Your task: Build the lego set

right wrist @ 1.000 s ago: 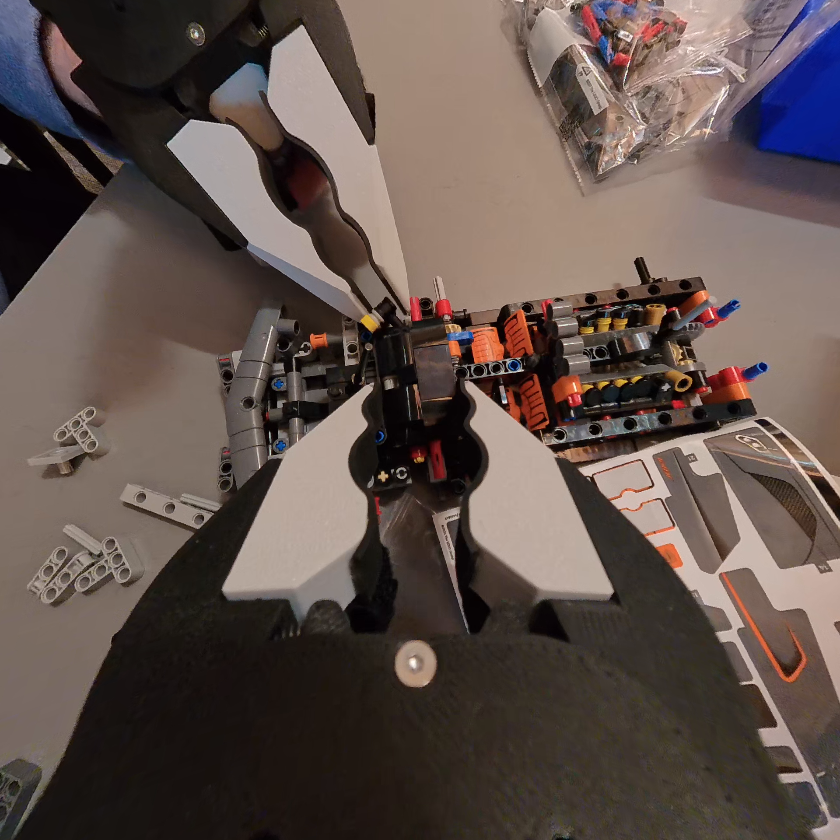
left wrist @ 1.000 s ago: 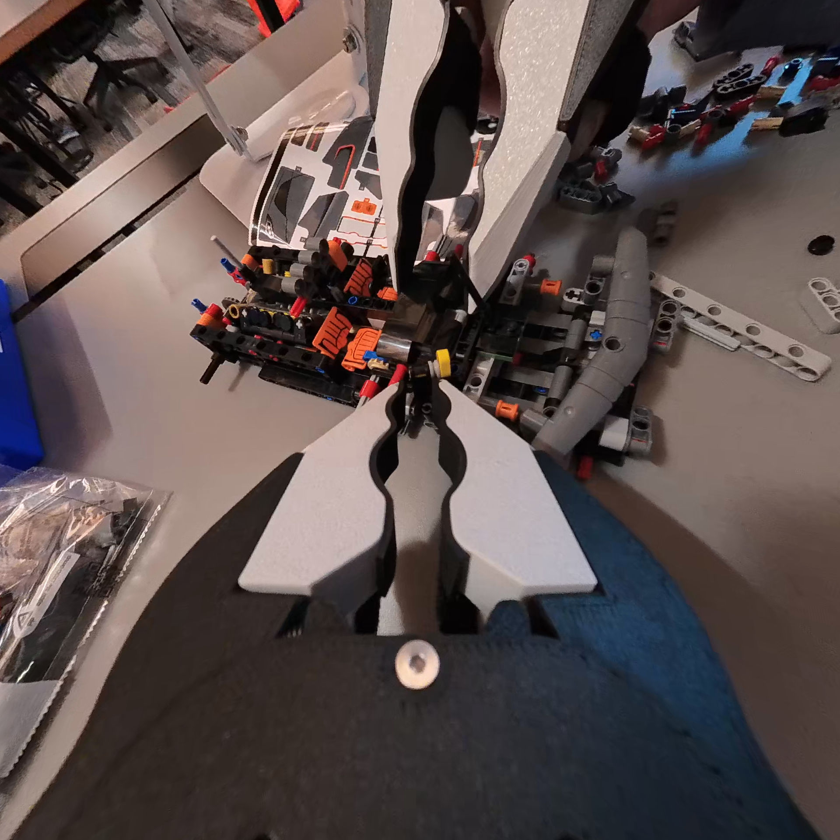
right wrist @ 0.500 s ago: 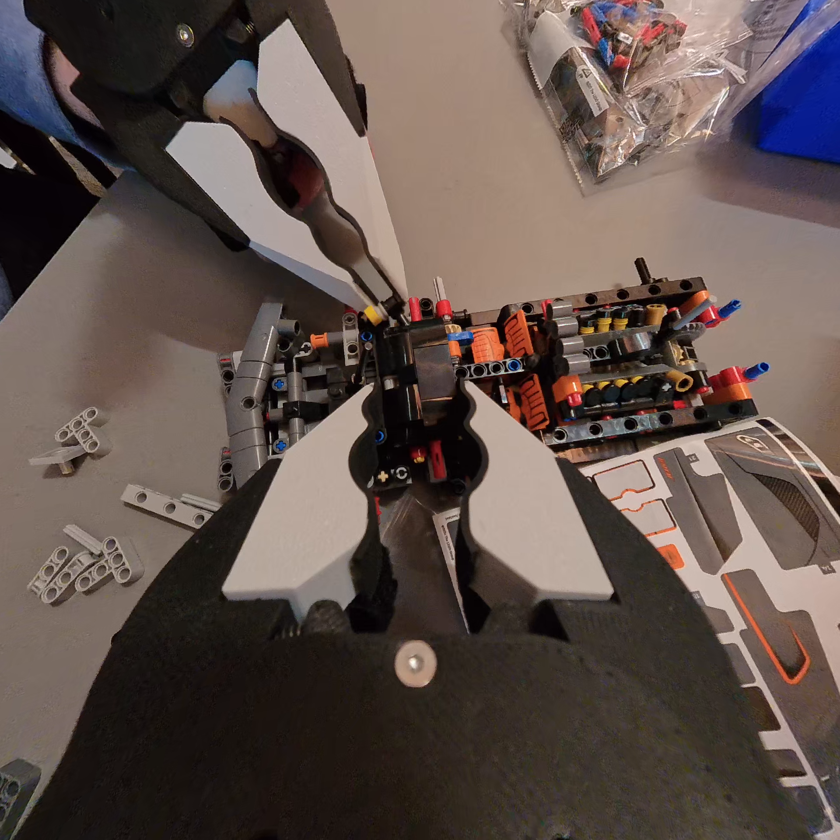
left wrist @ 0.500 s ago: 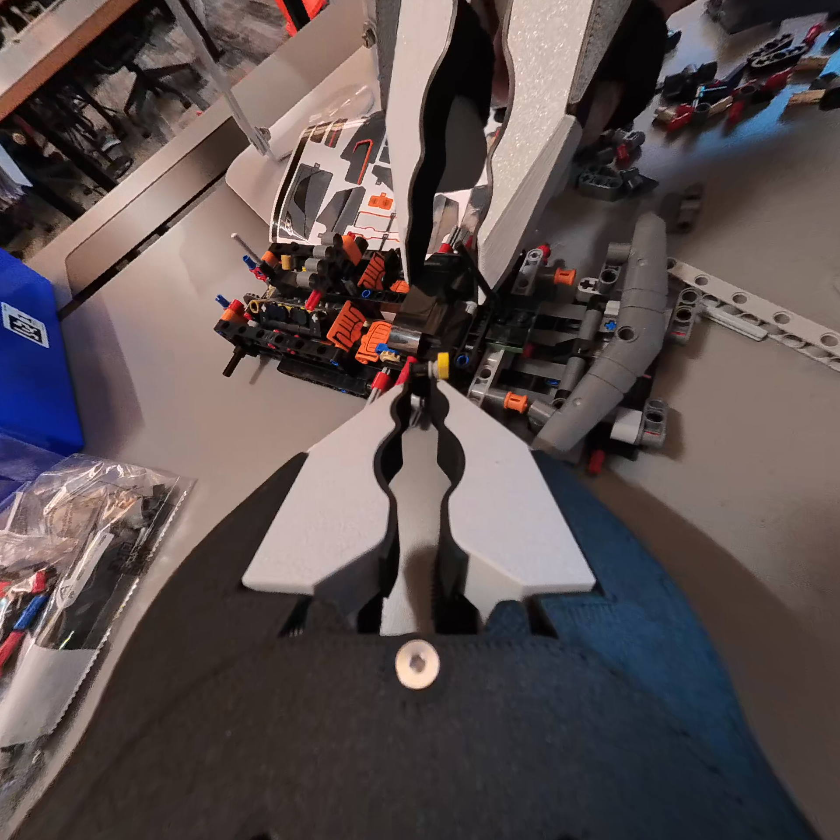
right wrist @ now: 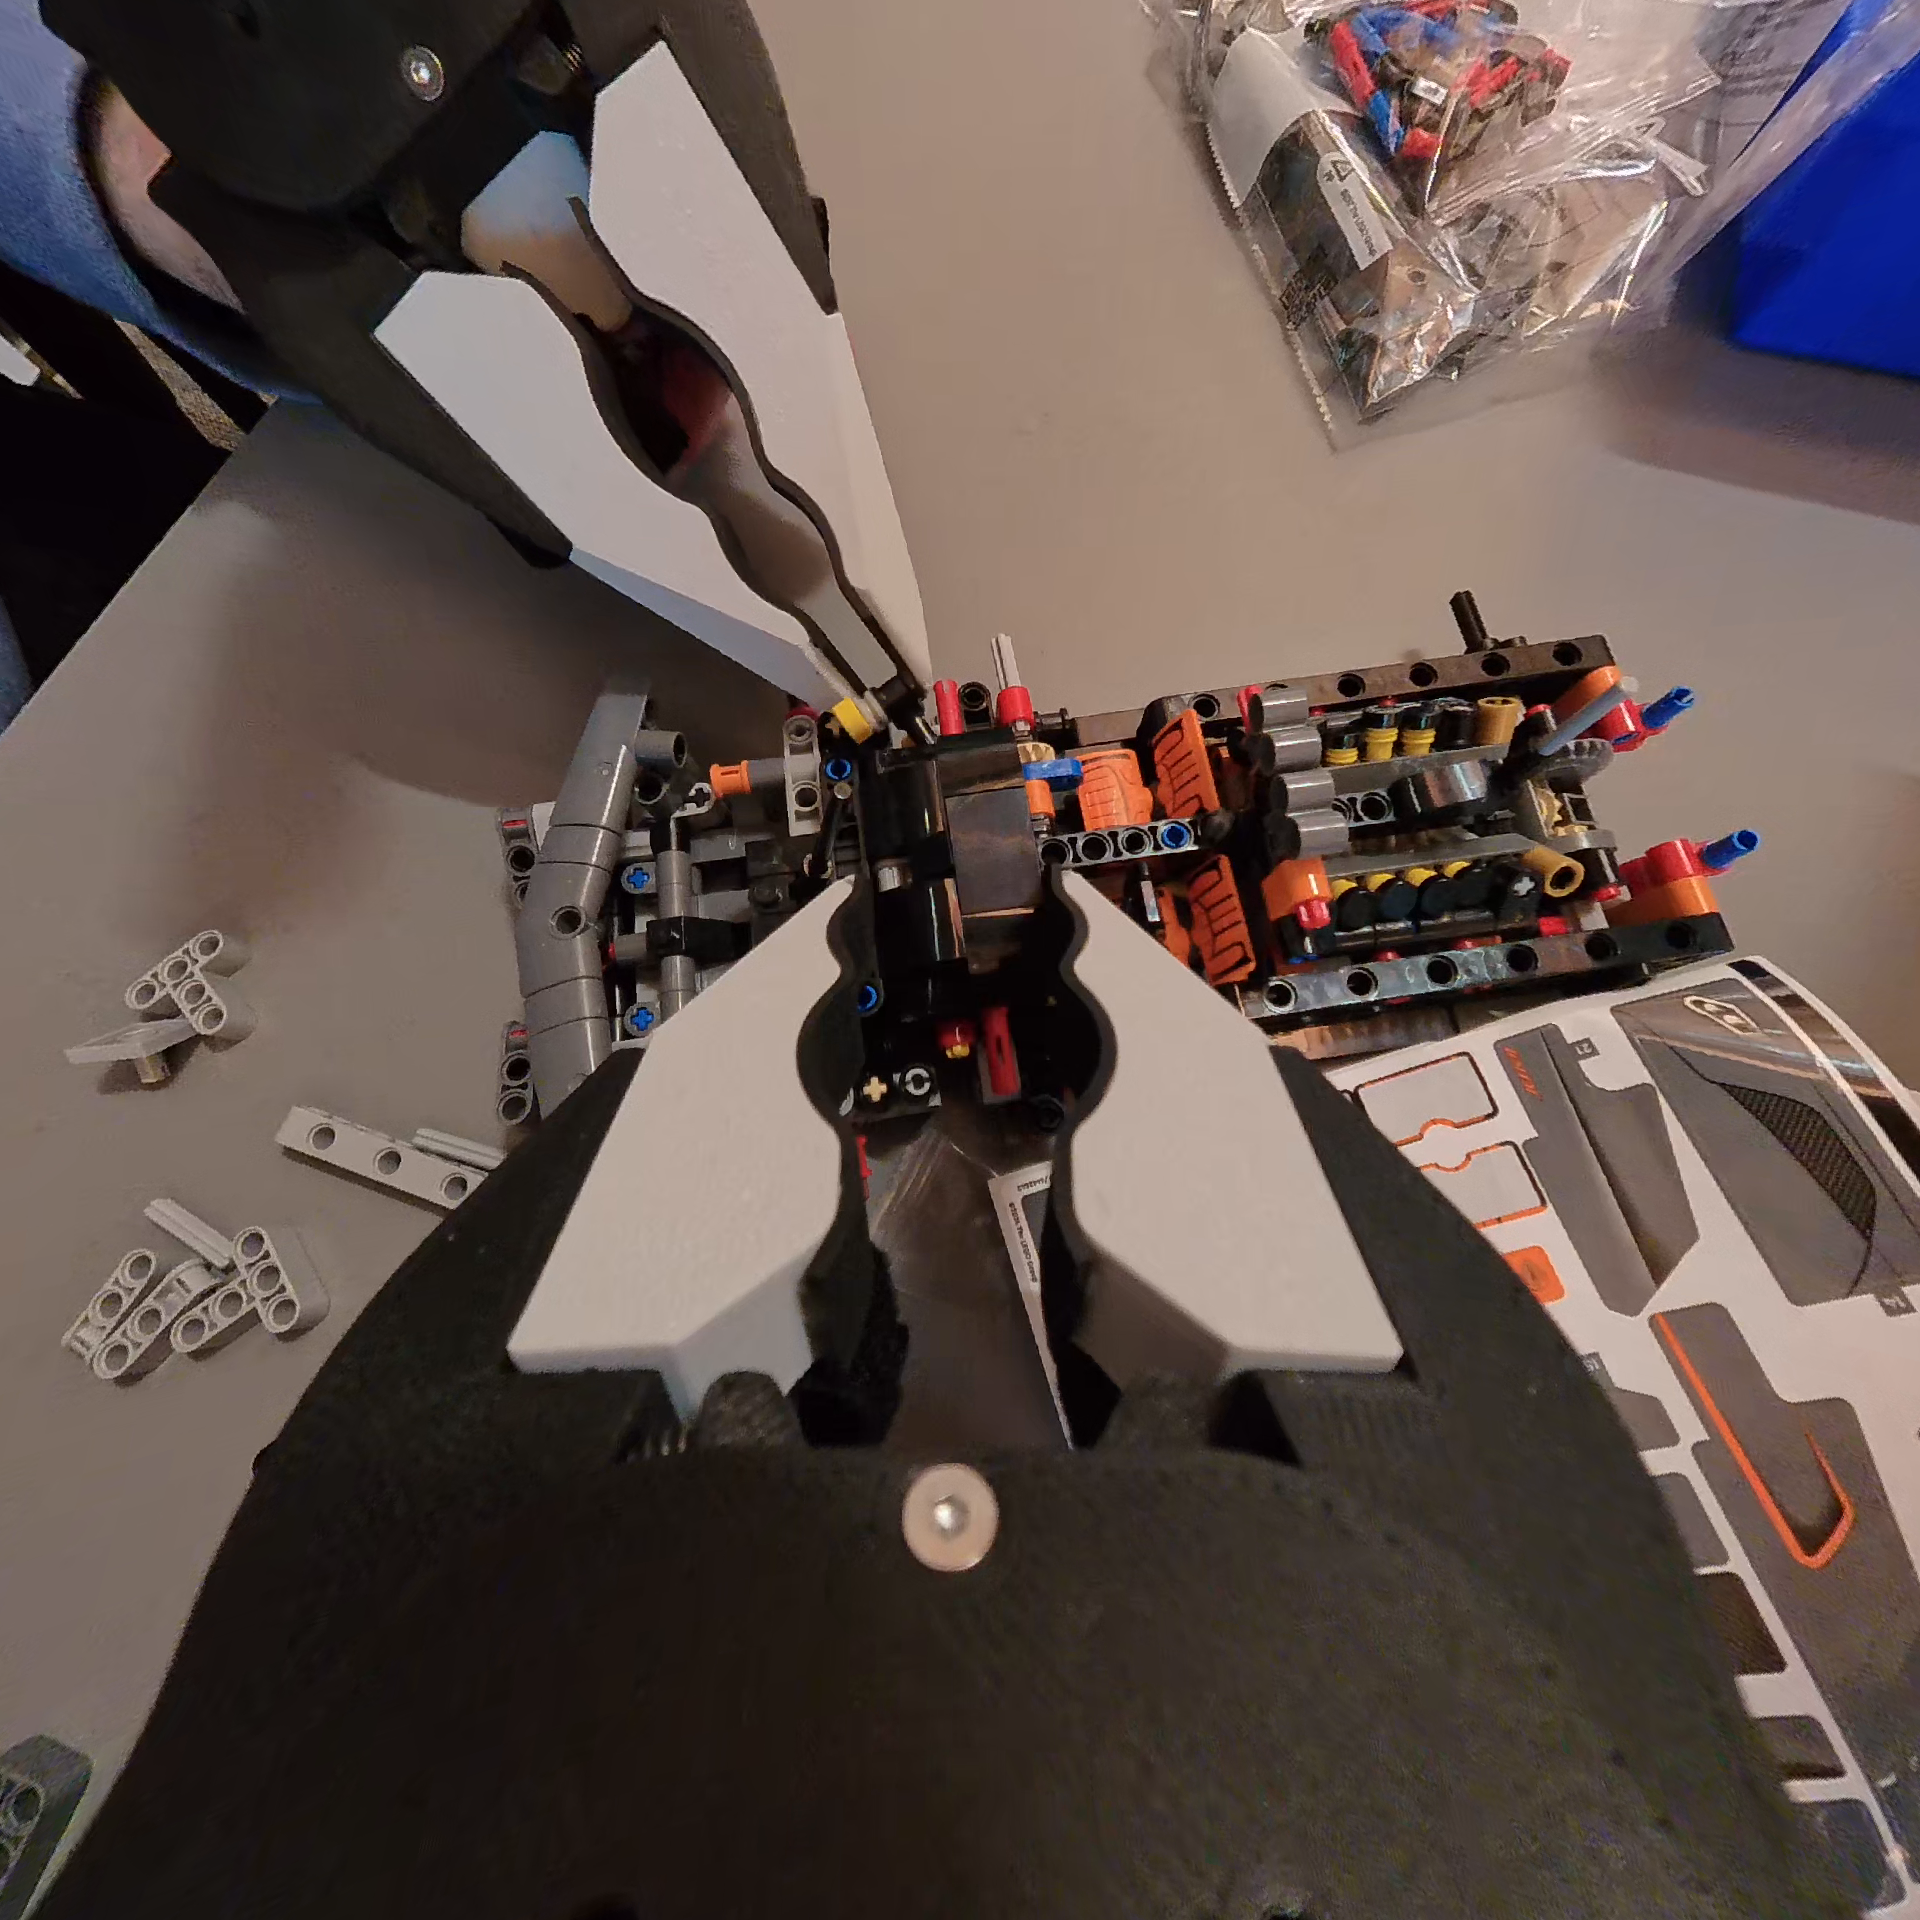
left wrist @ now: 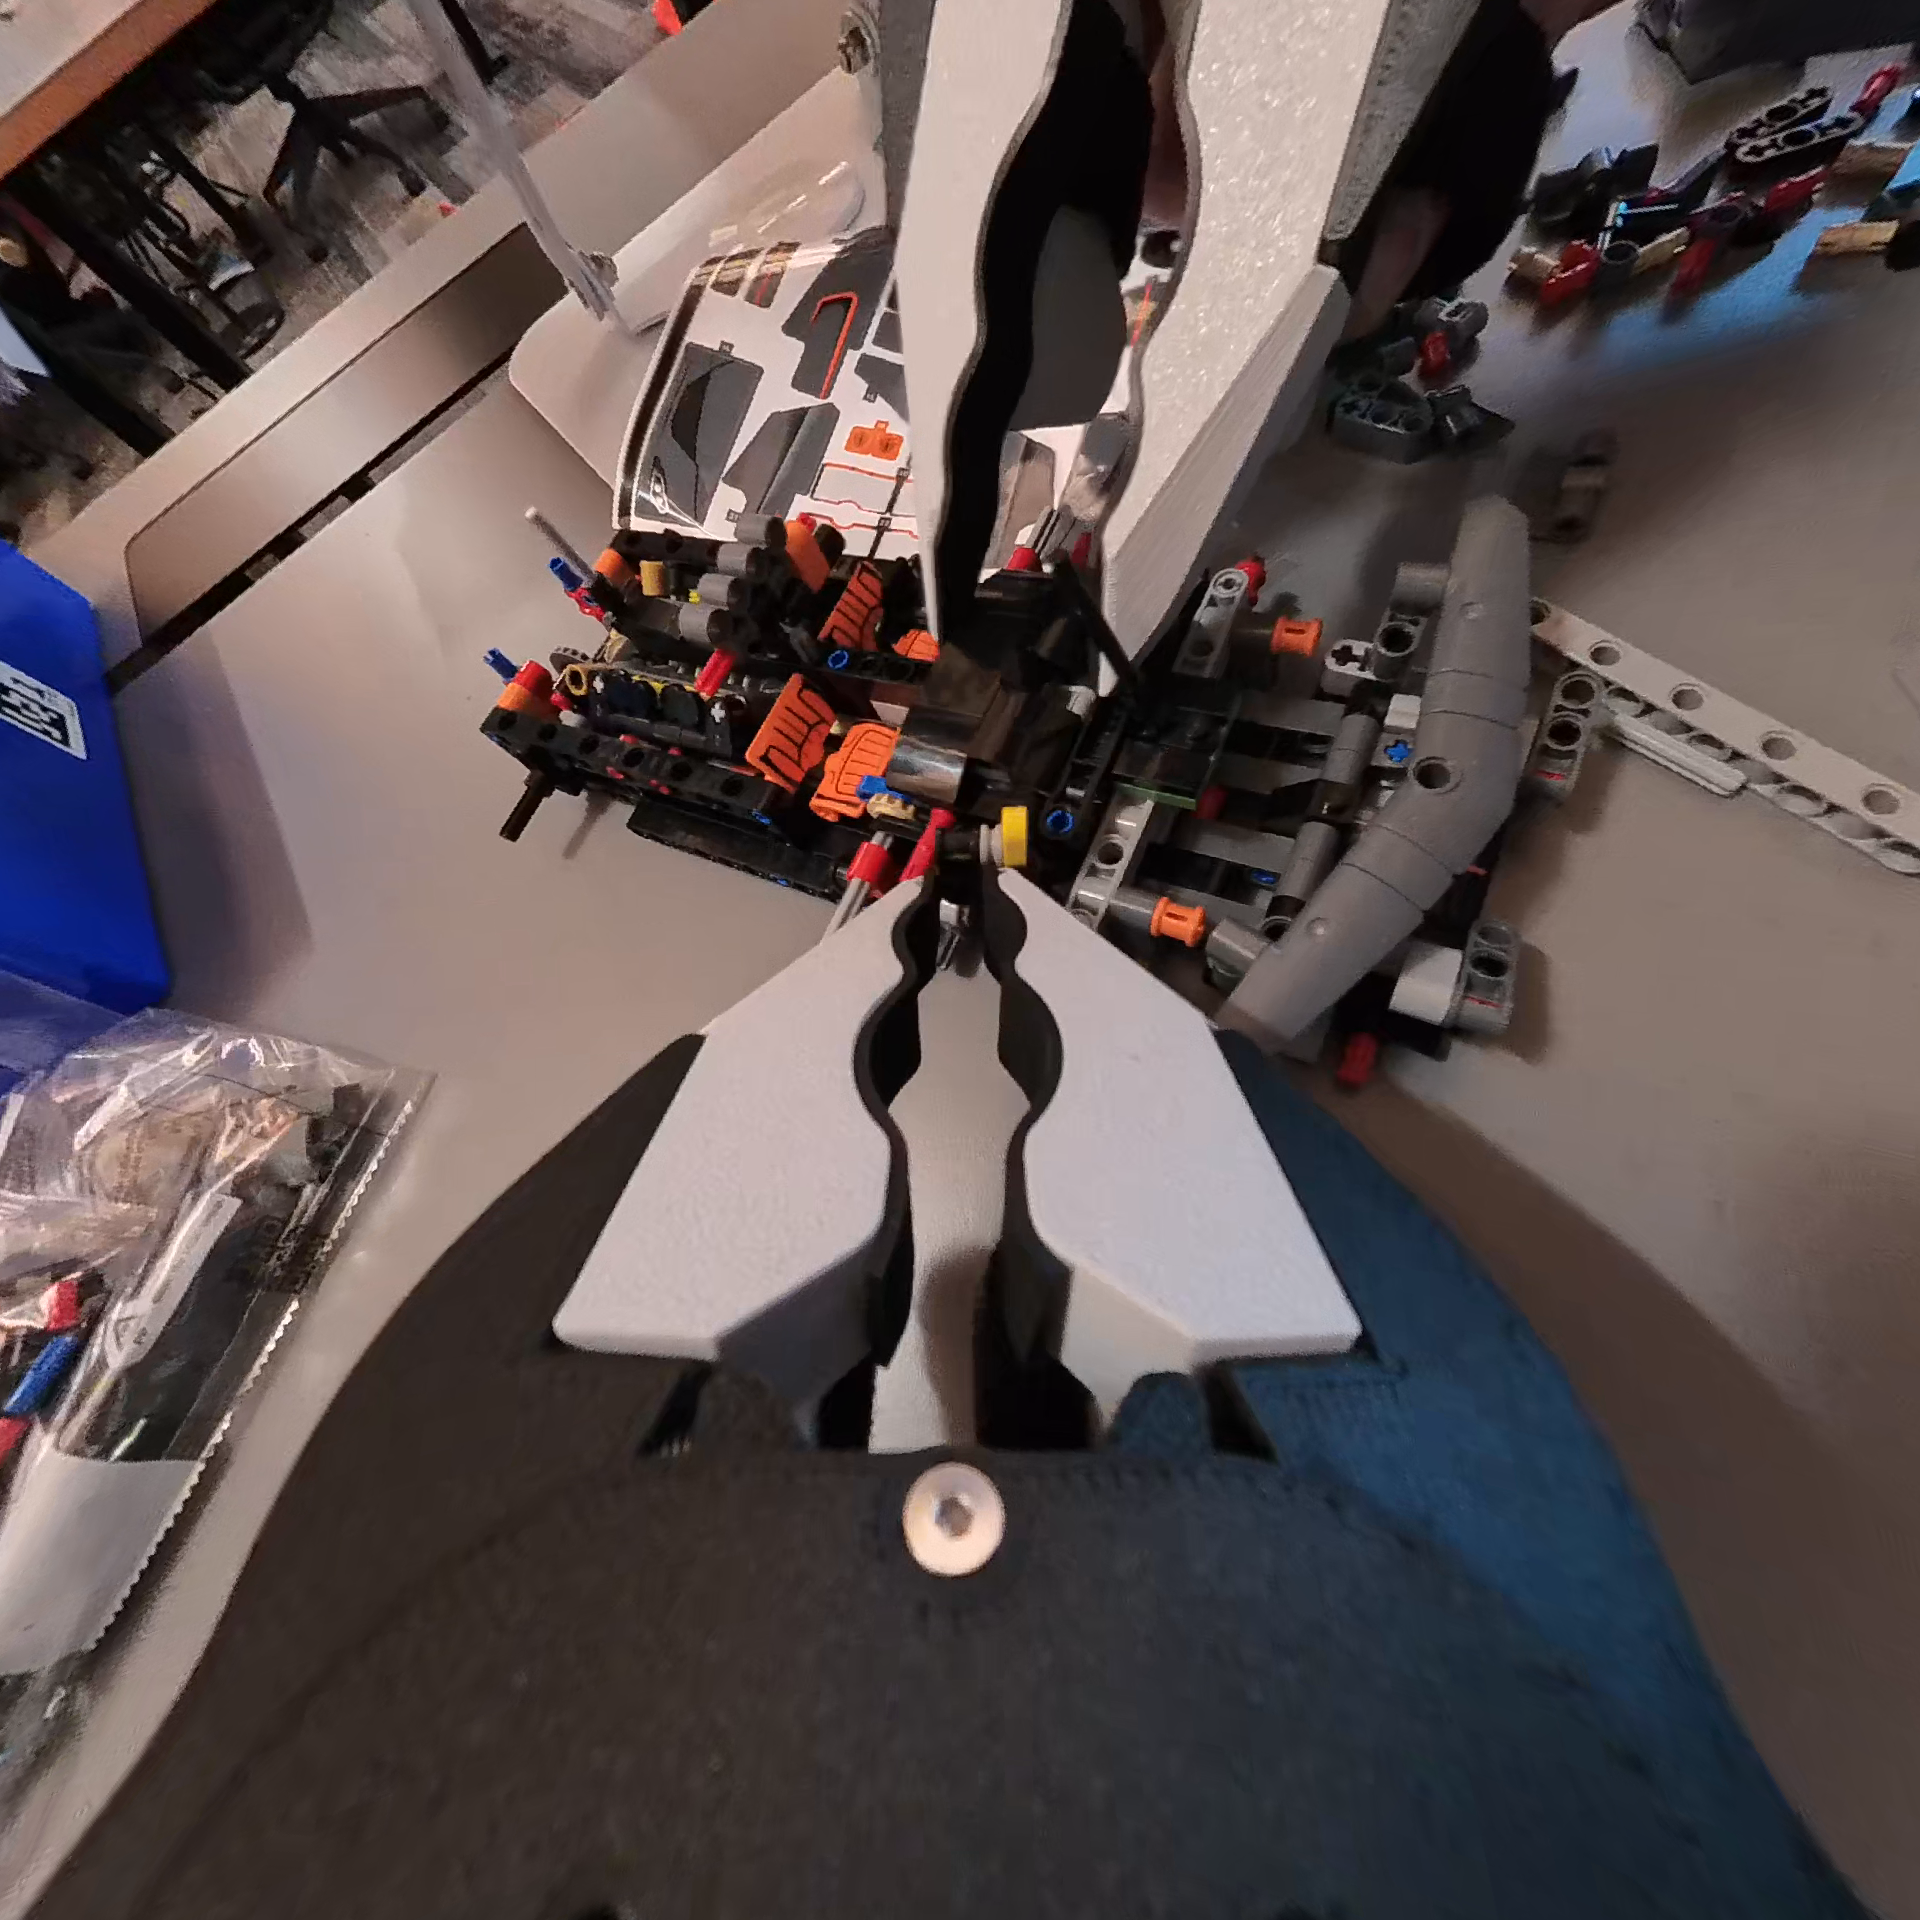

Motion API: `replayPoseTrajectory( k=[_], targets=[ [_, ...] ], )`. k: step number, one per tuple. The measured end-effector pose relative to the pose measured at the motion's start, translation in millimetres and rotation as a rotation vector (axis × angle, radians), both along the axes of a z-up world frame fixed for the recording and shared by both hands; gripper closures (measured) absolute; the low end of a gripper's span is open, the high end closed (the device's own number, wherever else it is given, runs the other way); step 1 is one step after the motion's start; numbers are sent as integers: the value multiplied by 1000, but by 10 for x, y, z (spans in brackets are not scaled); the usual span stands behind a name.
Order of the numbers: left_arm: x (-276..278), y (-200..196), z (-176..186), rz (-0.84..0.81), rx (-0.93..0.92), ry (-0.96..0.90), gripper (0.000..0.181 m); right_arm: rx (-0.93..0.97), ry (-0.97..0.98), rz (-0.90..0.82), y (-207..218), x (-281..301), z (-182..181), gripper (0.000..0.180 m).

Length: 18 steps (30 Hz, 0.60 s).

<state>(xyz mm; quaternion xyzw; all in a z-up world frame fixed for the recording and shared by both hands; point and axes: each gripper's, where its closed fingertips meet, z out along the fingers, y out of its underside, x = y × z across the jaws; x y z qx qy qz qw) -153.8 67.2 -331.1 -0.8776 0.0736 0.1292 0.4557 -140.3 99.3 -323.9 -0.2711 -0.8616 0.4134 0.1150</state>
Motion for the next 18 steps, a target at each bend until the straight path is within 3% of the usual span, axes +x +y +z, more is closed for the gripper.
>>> replayPoseTrajectory(
  k=[18],
  targets=[
    [10, 12, -26, -28, 6, -129, 175, -5, 2, 1, -1, -2, 0, 150]
  ],
)
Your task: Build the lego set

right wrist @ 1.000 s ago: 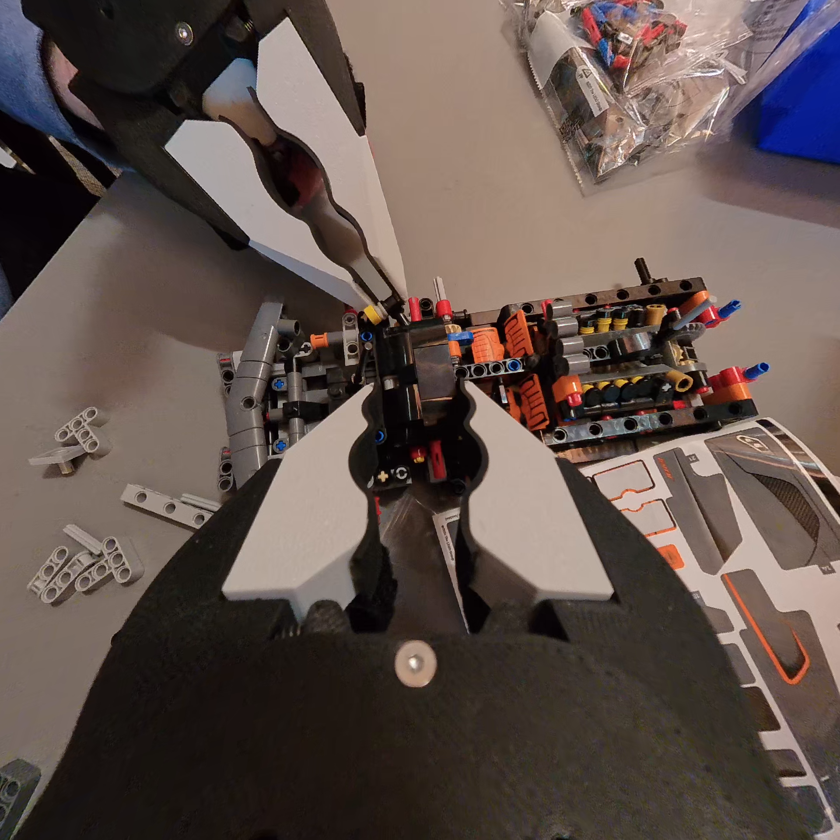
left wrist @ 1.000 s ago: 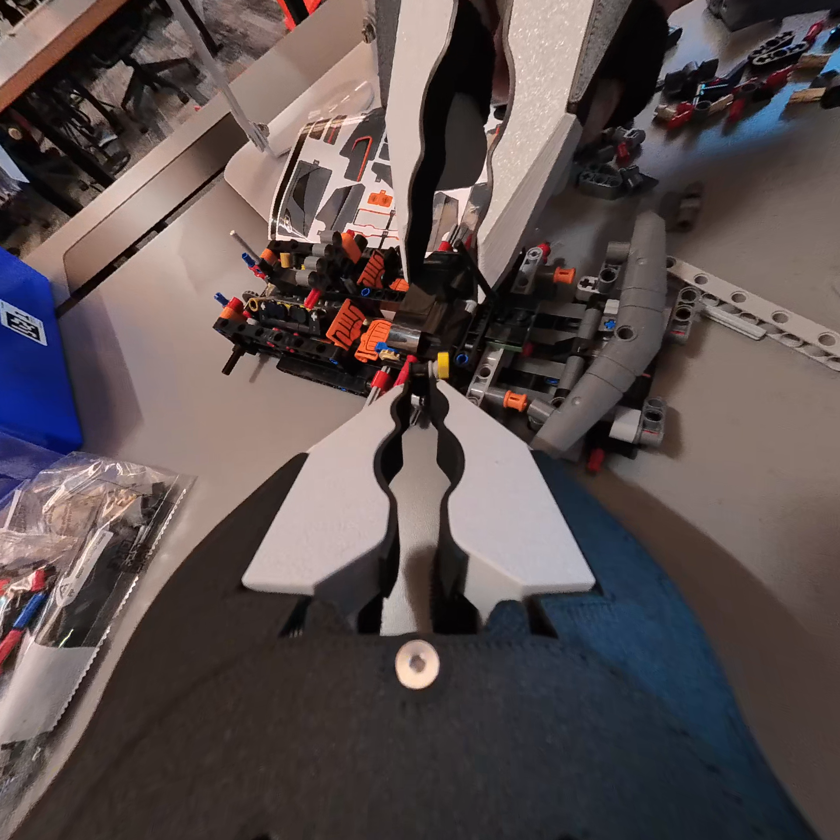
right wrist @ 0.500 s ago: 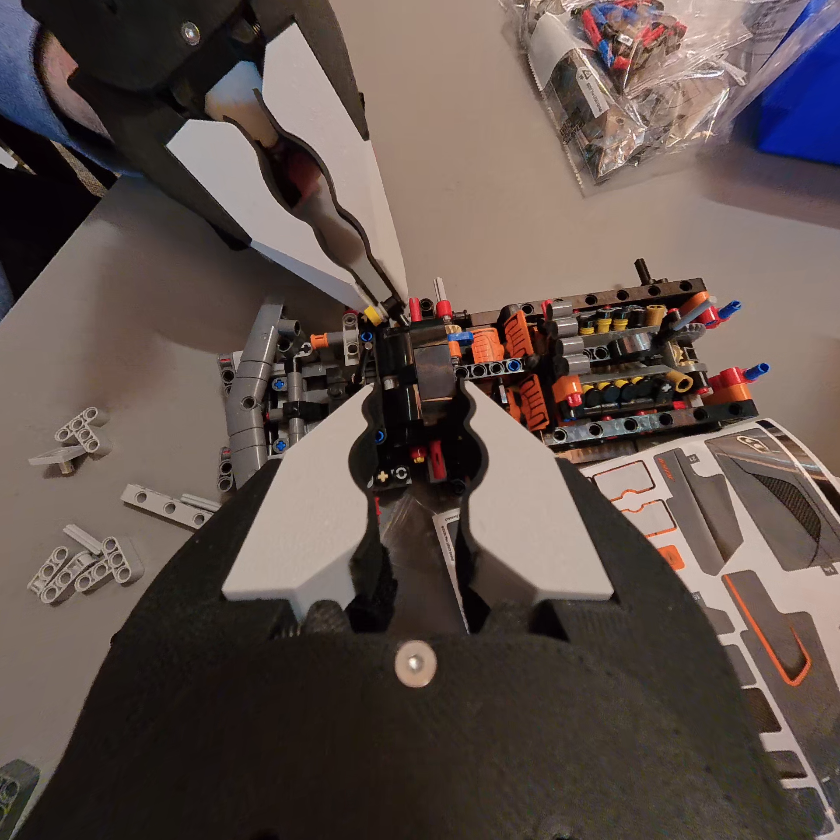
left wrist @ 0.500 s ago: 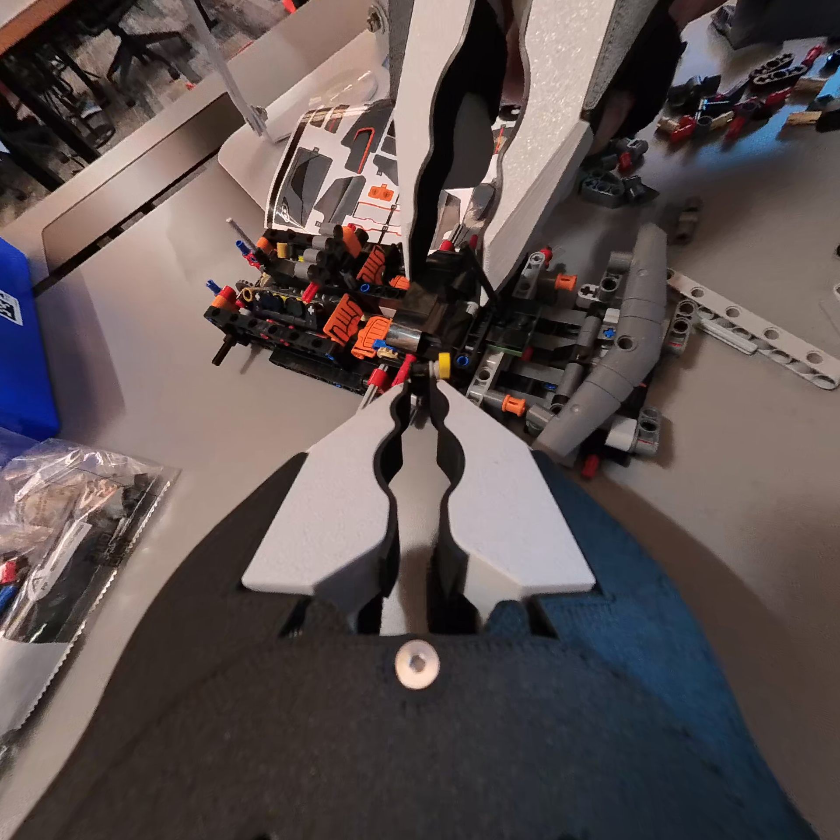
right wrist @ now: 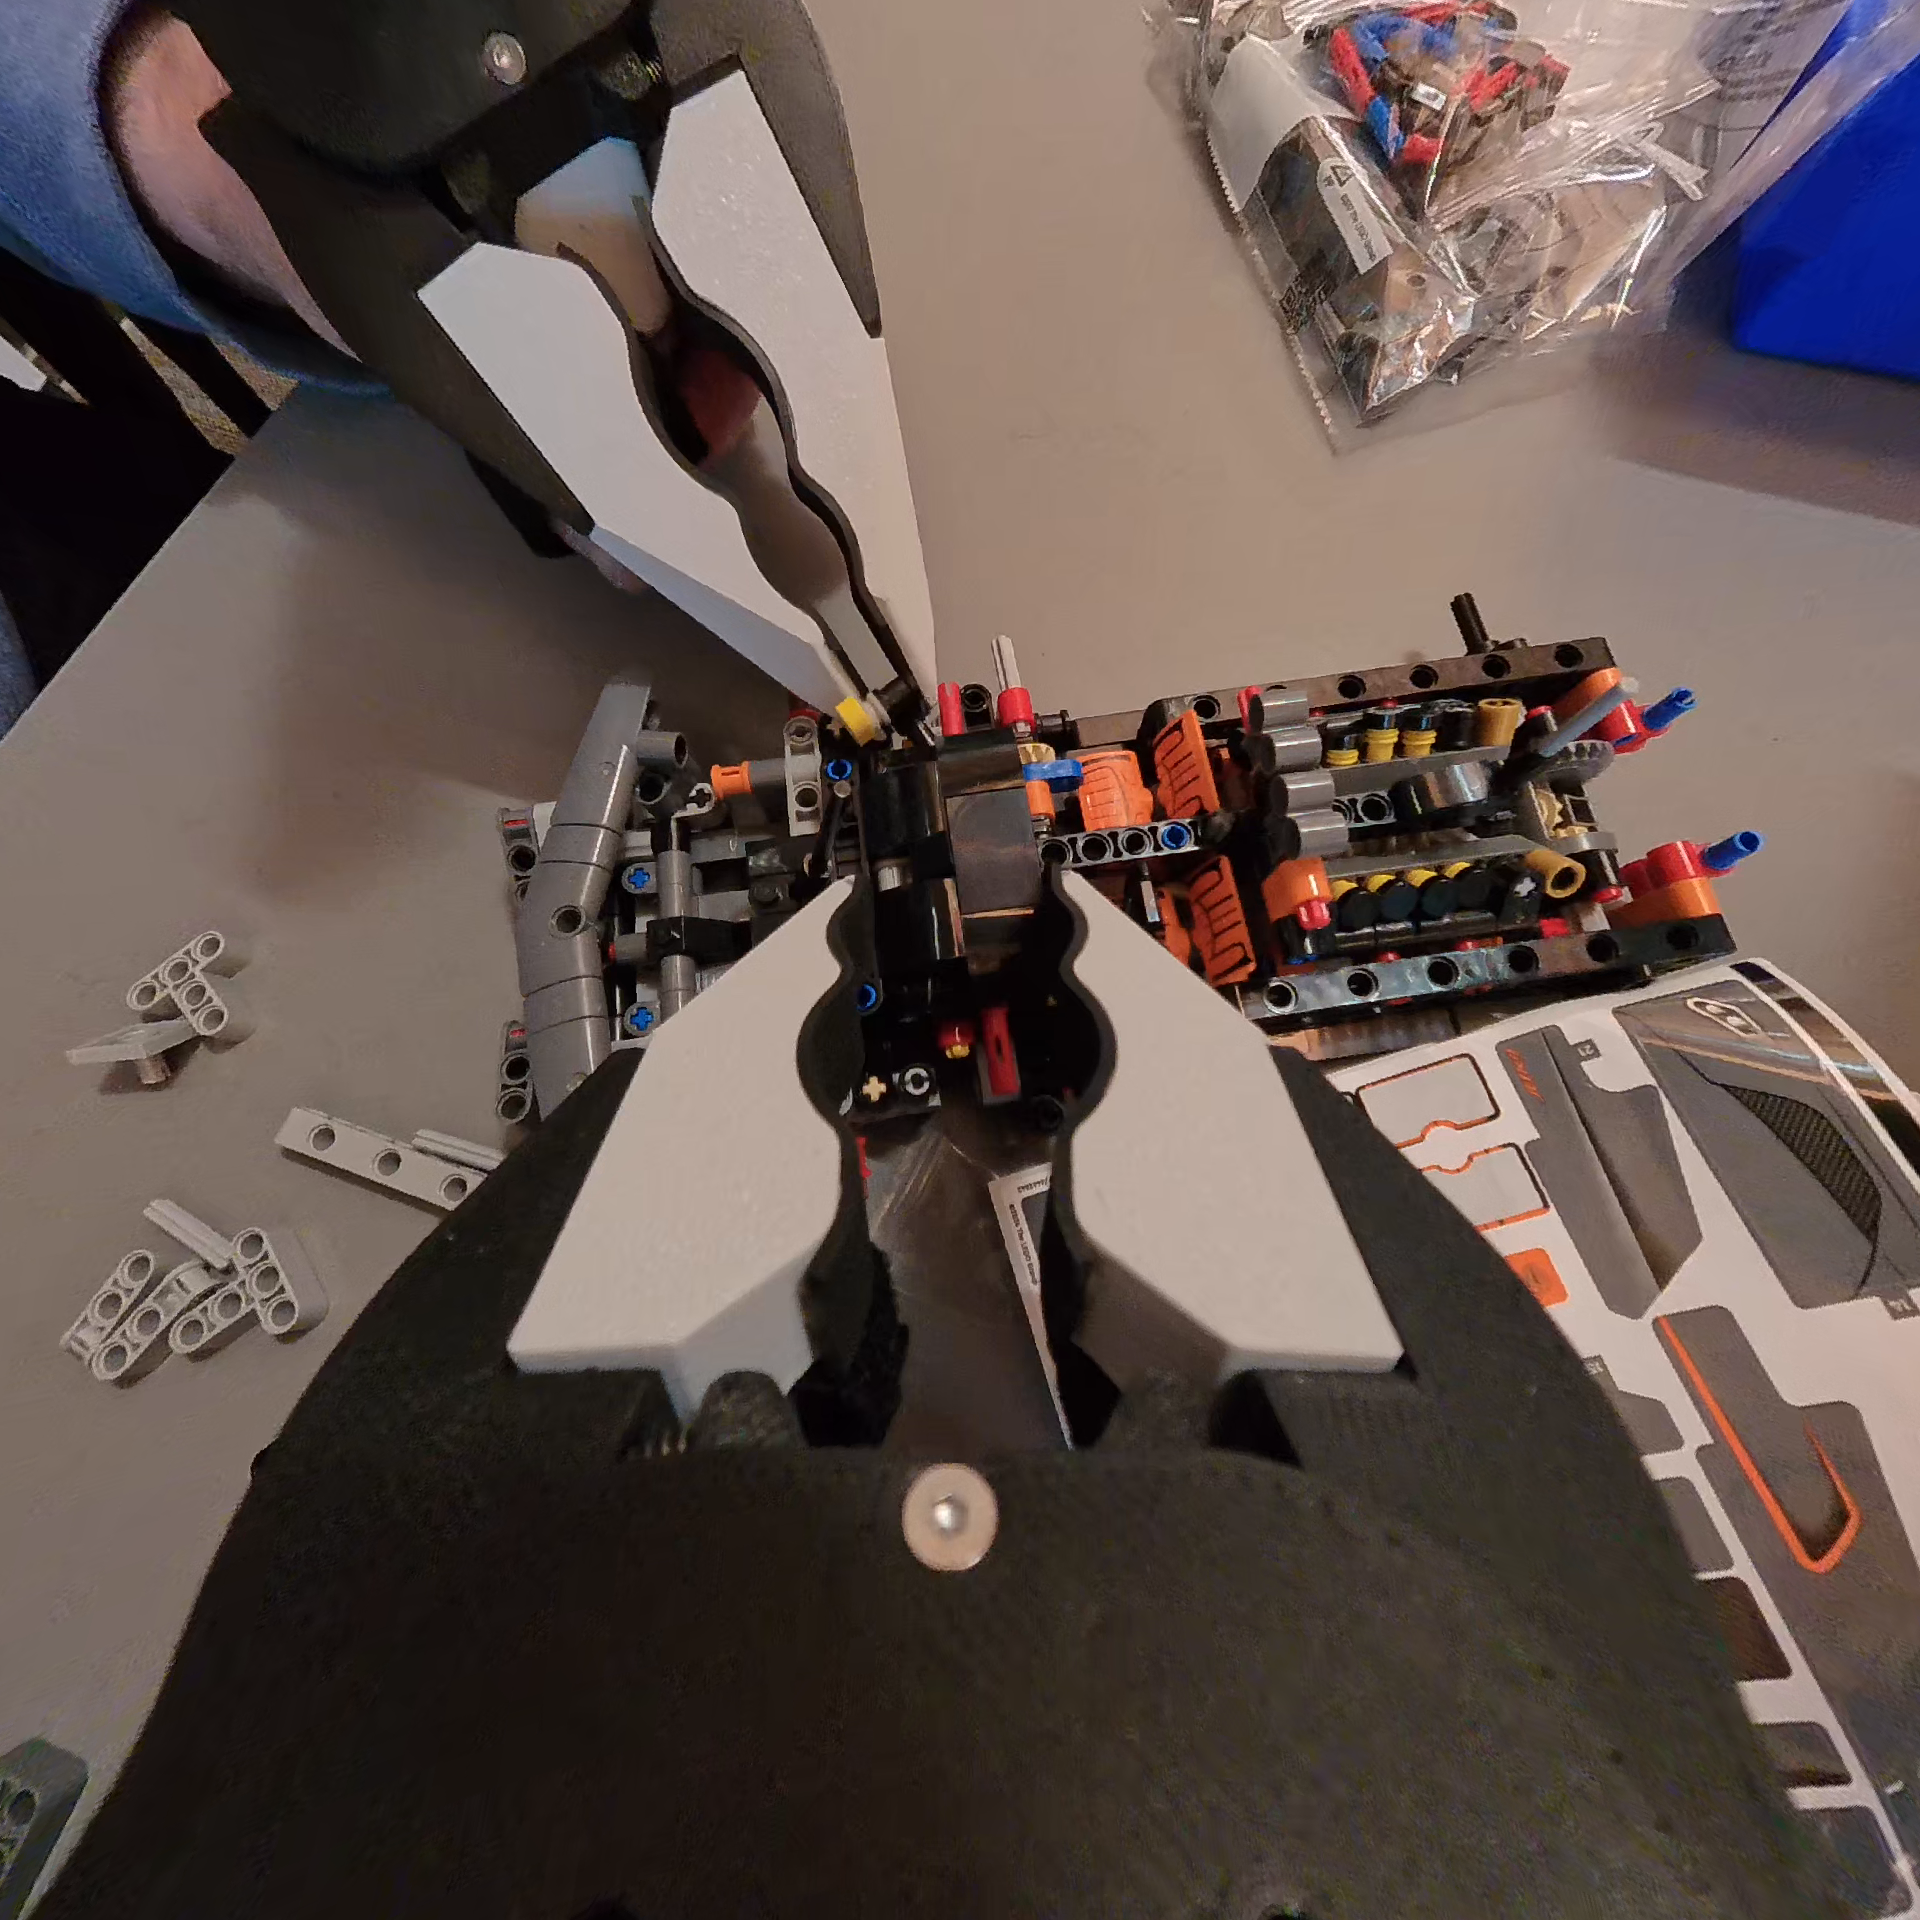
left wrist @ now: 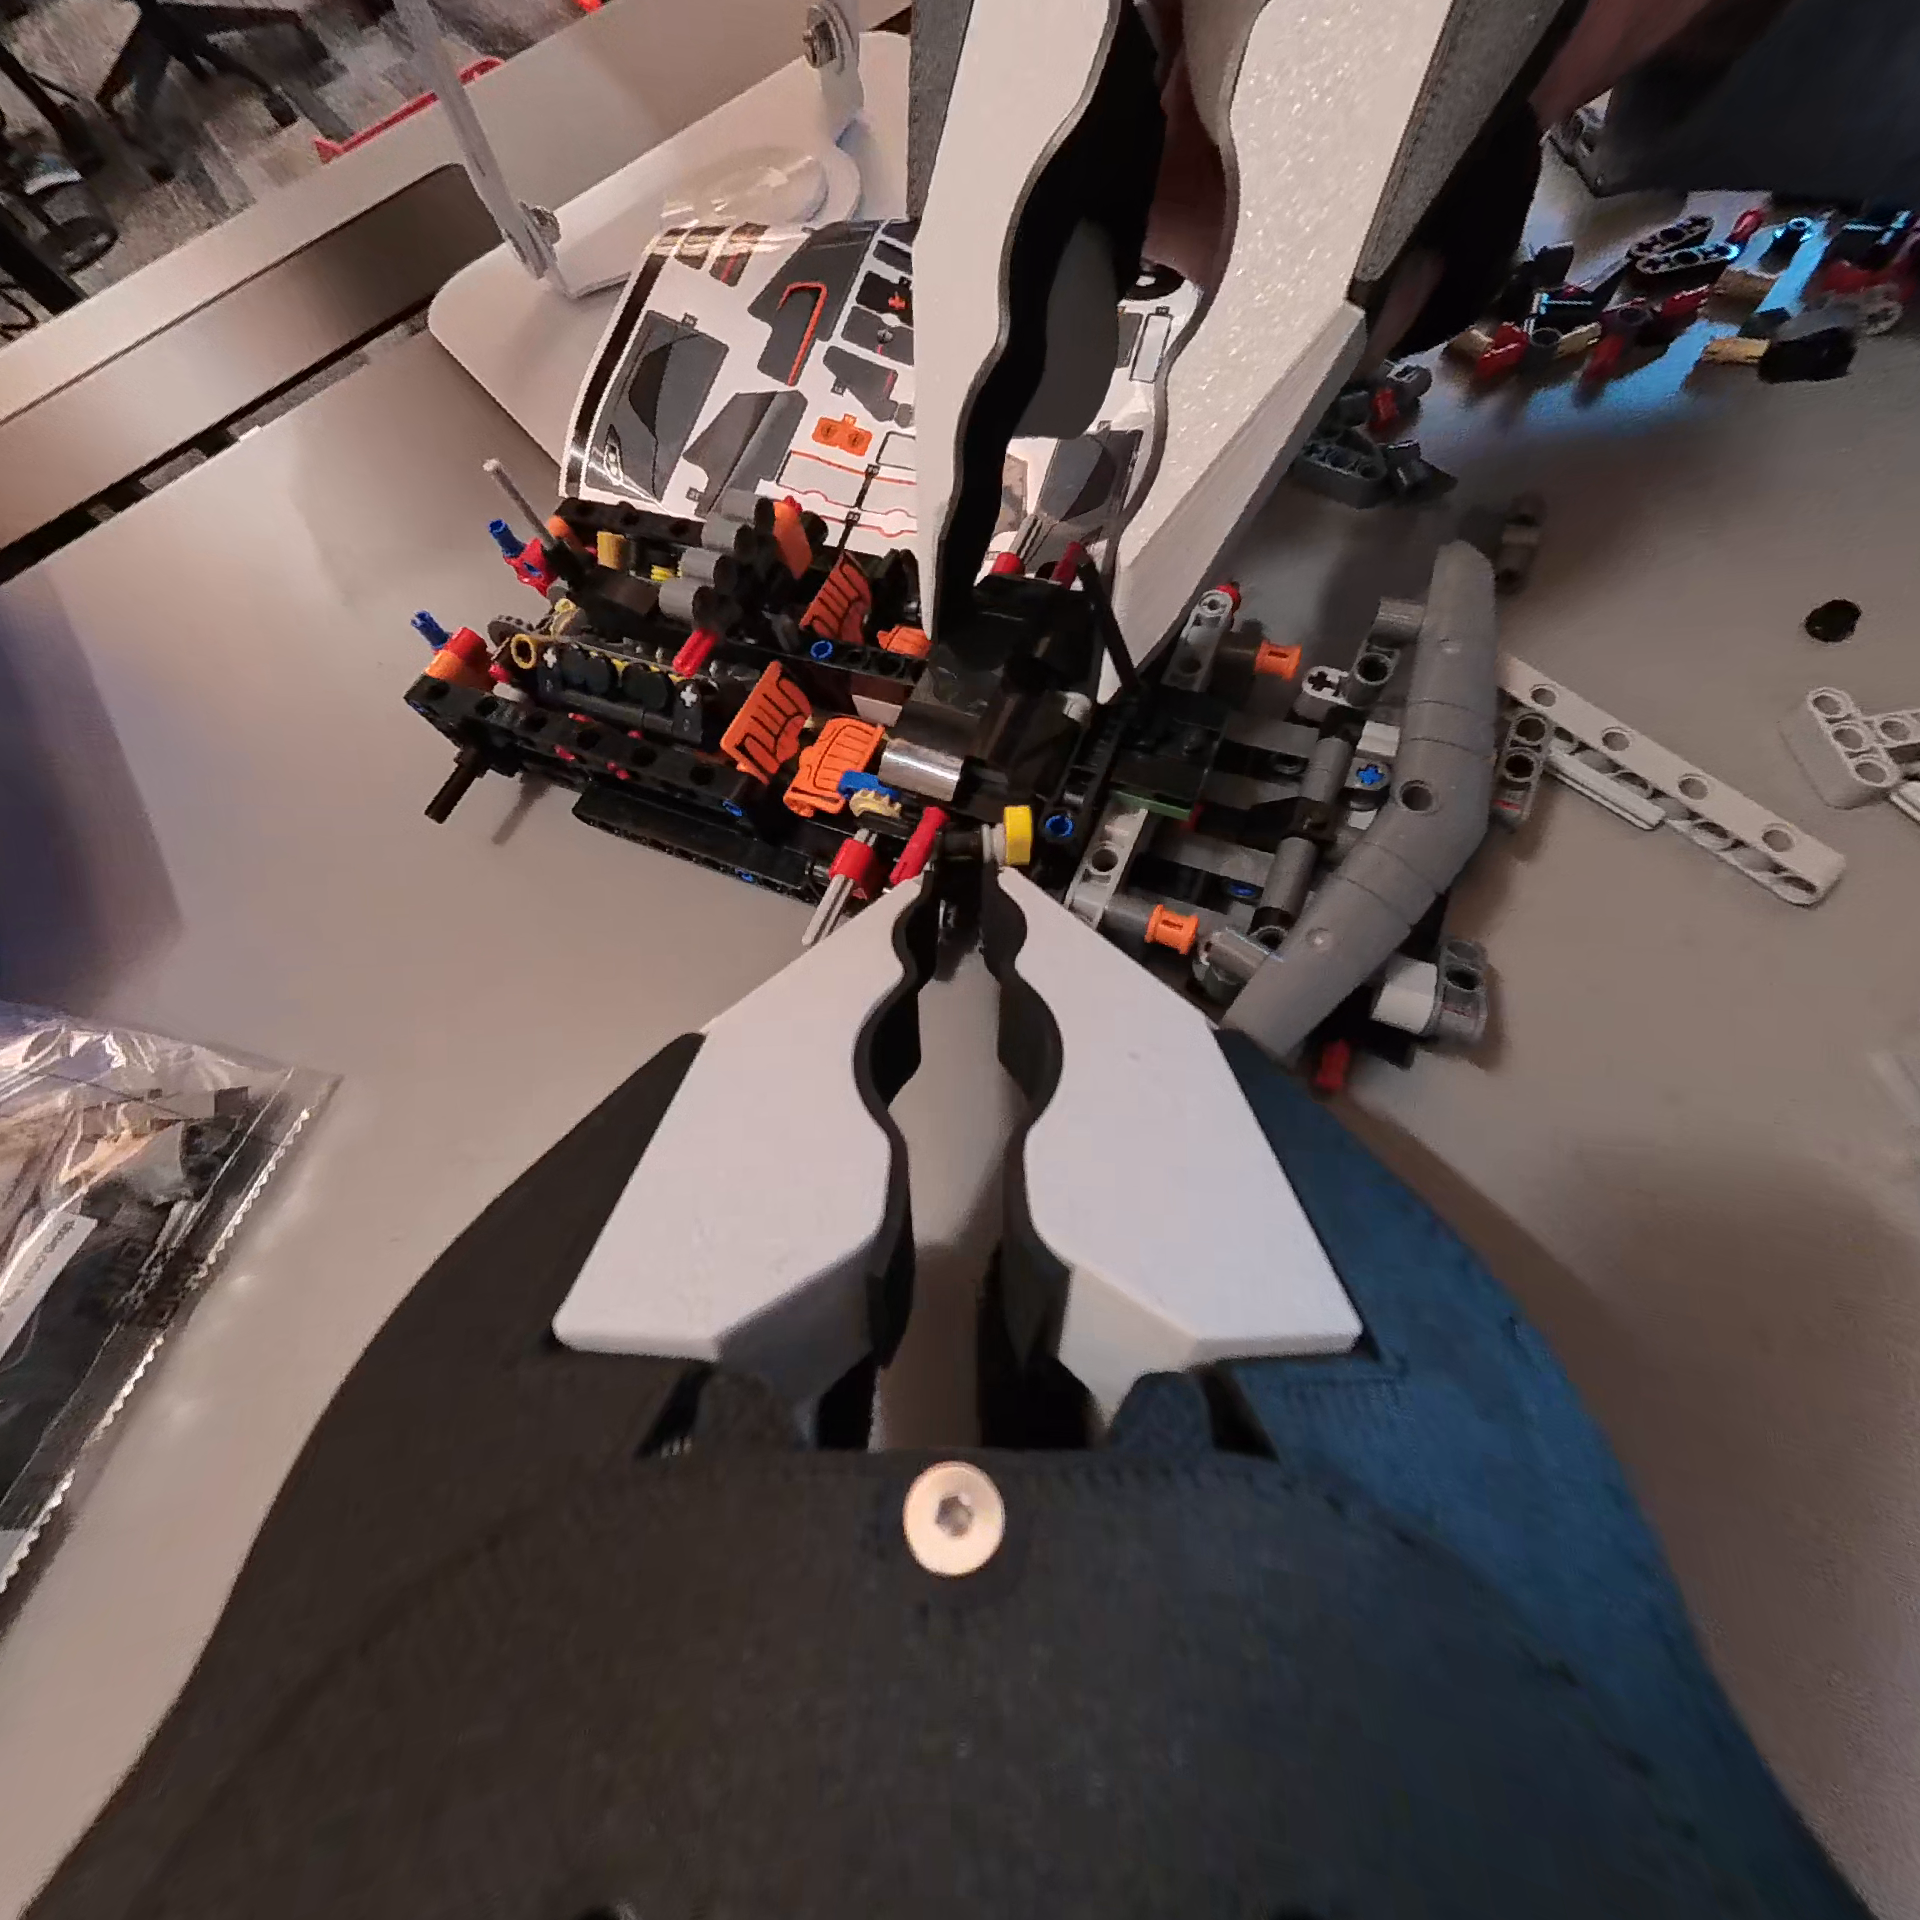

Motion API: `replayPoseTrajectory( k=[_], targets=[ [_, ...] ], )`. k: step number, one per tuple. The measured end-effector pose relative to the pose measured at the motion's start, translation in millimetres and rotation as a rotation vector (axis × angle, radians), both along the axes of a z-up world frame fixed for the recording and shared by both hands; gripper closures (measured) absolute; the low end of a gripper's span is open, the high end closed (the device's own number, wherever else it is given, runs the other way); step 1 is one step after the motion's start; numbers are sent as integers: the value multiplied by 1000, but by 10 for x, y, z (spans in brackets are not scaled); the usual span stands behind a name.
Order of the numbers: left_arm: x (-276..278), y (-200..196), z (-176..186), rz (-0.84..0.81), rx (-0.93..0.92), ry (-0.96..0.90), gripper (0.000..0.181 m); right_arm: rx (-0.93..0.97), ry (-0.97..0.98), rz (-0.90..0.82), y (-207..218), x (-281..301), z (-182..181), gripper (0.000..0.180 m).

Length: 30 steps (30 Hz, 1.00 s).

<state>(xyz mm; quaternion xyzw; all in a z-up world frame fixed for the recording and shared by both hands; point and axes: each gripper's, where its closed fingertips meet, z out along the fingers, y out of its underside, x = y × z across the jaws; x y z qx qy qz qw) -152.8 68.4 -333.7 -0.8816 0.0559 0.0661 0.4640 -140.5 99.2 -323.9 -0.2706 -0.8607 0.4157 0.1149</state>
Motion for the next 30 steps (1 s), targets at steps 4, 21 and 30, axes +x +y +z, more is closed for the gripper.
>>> replayPoseTrajectory(
  k=[4, 21, 30],
  targets=[
    [4, 9, -5, 5, -8, 15, 174, 2, 1, 0, 1, 1, -1, 150],
    [-12, -8, 13, 60, -45, 123, 173, 7, 11, 2, -9, -4, 2, 150],
    [-26, -21, 39, 123, 11, 141, 168, 10, 14, 3, -14, -4, 1, 150]
  ],
)
